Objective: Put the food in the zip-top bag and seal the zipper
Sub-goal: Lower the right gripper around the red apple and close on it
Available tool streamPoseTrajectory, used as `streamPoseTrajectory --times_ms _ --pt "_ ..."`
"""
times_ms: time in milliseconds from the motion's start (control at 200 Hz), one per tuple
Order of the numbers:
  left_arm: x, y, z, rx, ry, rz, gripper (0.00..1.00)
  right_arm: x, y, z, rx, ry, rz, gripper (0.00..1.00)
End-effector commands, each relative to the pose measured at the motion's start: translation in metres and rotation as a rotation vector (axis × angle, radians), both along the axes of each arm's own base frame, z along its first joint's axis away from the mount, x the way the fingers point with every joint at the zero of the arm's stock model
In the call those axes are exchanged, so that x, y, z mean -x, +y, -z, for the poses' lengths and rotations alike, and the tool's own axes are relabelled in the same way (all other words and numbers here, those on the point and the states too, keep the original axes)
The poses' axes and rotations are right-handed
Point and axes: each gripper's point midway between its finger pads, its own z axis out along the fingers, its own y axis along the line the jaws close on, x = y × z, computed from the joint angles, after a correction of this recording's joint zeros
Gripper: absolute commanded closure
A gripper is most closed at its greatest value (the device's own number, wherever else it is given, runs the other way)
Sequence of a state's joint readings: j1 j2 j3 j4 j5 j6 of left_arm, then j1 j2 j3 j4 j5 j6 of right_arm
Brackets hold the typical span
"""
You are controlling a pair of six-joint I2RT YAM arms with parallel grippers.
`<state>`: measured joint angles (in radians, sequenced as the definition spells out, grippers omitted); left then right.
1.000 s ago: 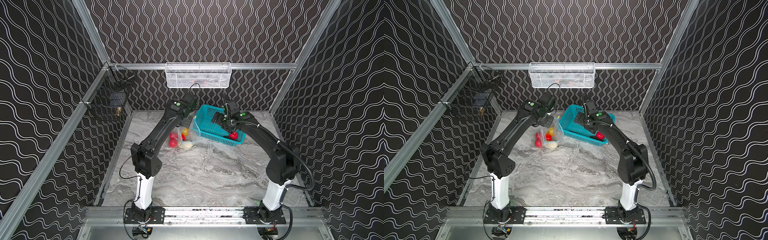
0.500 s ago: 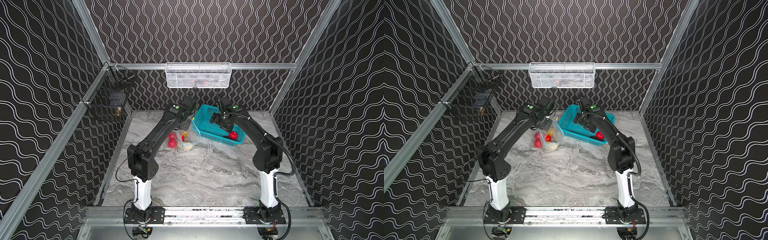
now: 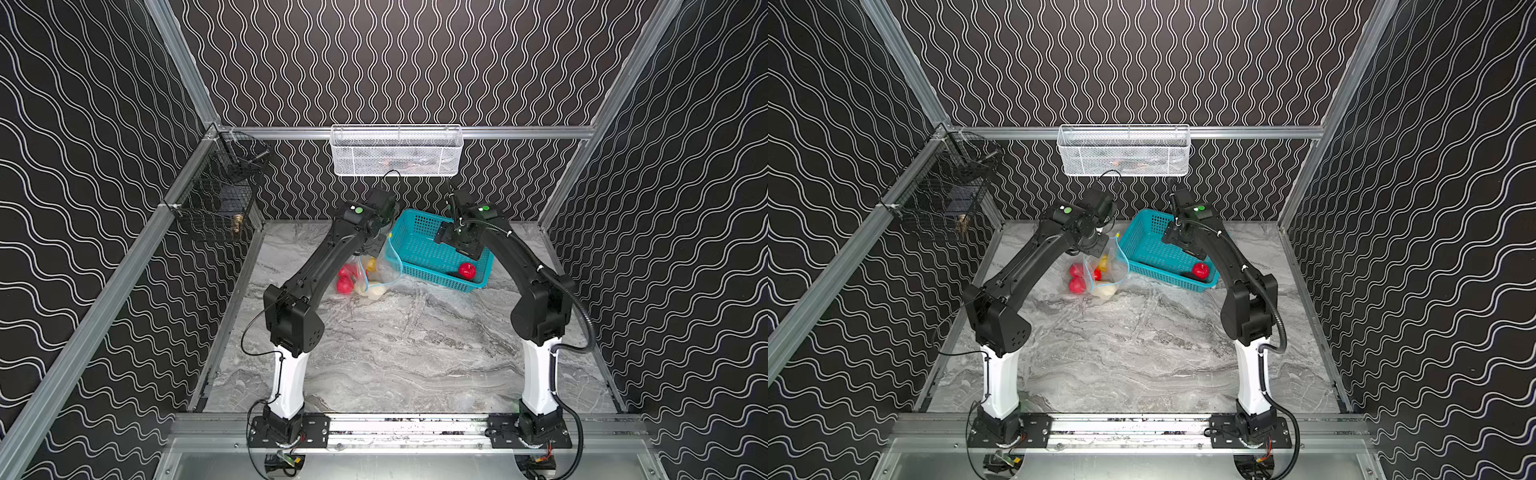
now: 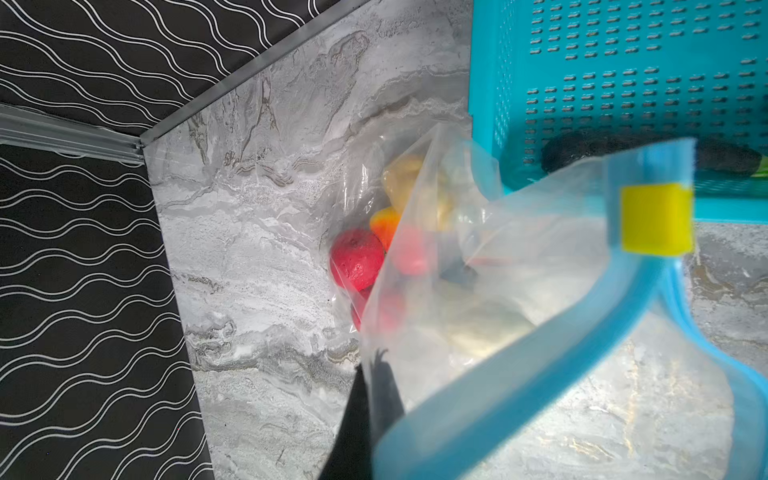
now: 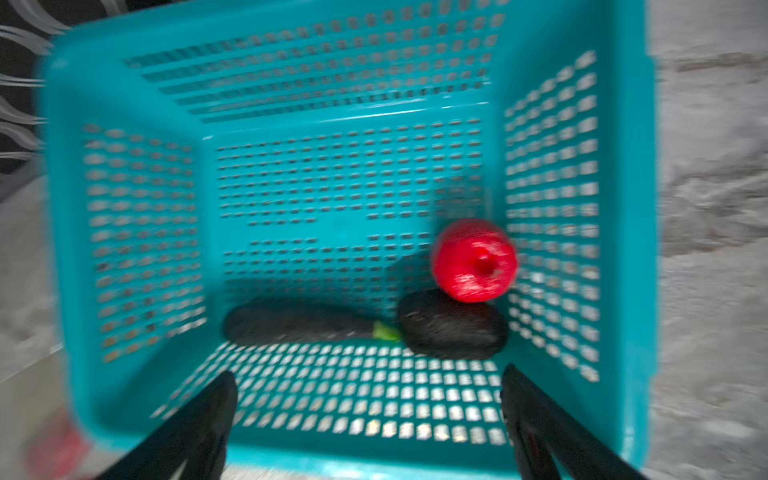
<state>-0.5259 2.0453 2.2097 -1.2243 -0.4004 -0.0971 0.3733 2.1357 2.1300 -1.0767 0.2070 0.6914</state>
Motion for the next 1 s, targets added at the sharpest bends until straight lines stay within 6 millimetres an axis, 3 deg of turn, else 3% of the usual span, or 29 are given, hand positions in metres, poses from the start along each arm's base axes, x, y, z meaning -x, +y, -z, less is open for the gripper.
streamPoseTrajectory --times_ms 0,365,996 --pt "0.002 0.002 -0.006 0.000 -0.013 0.001 1.00 0.008 -0.013 0.013 0.045 0.061 0.009 0.01" --pt "0.001 0.003 -0.002 -0.017 -0.003 -0.002 1.00 -0.005 -0.037 0.050 0.095 0.130 0.027 0.01" --pt "-0.003 0.004 -0.002 -0.034 -0.007 -0.010 1.00 -0.016 -0.049 0.098 0.161 0.191 0.033 0.01"
